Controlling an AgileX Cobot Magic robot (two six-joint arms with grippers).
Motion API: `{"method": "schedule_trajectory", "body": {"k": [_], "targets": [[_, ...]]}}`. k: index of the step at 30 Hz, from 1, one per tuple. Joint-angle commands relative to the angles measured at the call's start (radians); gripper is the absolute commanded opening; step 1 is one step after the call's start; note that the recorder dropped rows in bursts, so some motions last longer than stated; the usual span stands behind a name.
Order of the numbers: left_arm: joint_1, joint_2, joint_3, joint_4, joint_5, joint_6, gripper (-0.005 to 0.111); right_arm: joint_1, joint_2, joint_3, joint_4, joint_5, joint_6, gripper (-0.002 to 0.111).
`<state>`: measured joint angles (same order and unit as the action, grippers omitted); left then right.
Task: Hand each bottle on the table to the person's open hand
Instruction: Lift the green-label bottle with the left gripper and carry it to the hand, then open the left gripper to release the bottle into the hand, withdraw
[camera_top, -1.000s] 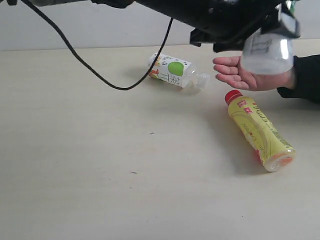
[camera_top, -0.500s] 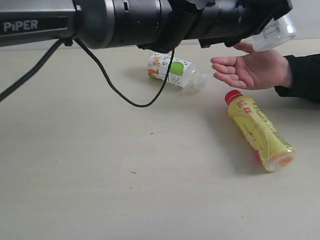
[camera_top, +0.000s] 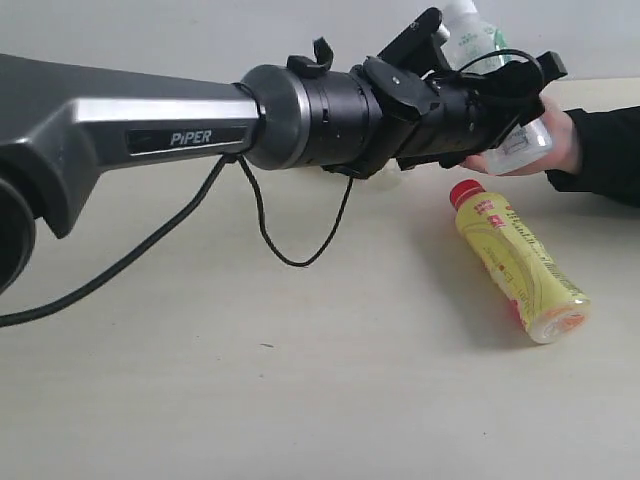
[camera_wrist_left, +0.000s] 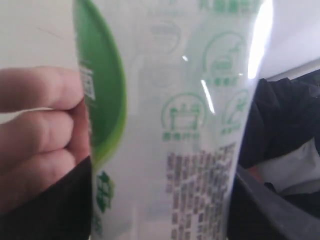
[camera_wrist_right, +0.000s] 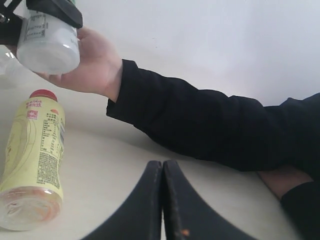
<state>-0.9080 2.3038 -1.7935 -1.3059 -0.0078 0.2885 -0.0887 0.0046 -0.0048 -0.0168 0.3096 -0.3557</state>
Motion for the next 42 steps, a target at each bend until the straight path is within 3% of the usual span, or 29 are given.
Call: {"method": "schedule_trajectory", "body": {"k": [1, 7, 17, 19, 26, 38, 42], "targets": [[0.037, 0.024, -0.009, -0.016, 0.059, -0.036, 0.0, -0.006, -0.005, 0.005, -0.008, -0.007, -0.007, 0.0], [0.097, 0.029, -0.009, -0.034, 0.23, -0.036, 0.0, -0.006, -0.005, 0.005, -0.008, -0.007, -0.007, 0.0], [0.14, 0.029, -0.009, -0.235, 0.395, -0.029, 0.002, -0.006, -0.005, 0.005, -0.008, -0.007, -0.007, 0.0], [0.14, 0.029, -0.009, -0.245, 0.396, -0.029, 0.007, -0.006, -0.005, 0.005, -0.008, -0.007, -0.007, 0.0], [0.14, 0.029, -0.009, -0.285, 0.383, -0.029, 0.048, -0.006, -0.005, 0.005, -0.008, -0.007, -0.007, 0.0], [0.14, 0.029, -0.009, -0.271, 0.383, -0.006, 0.088, -0.006, -0.005, 0.005, -0.008, -0.007, -0.007, 0.0], [0.14, 0.029, -0.009, -0.271, 0.385, -0.006, 0.093, -0.006, -0.005, 0.005, -0.008, -0.007, -0.007, 0.0]]}}
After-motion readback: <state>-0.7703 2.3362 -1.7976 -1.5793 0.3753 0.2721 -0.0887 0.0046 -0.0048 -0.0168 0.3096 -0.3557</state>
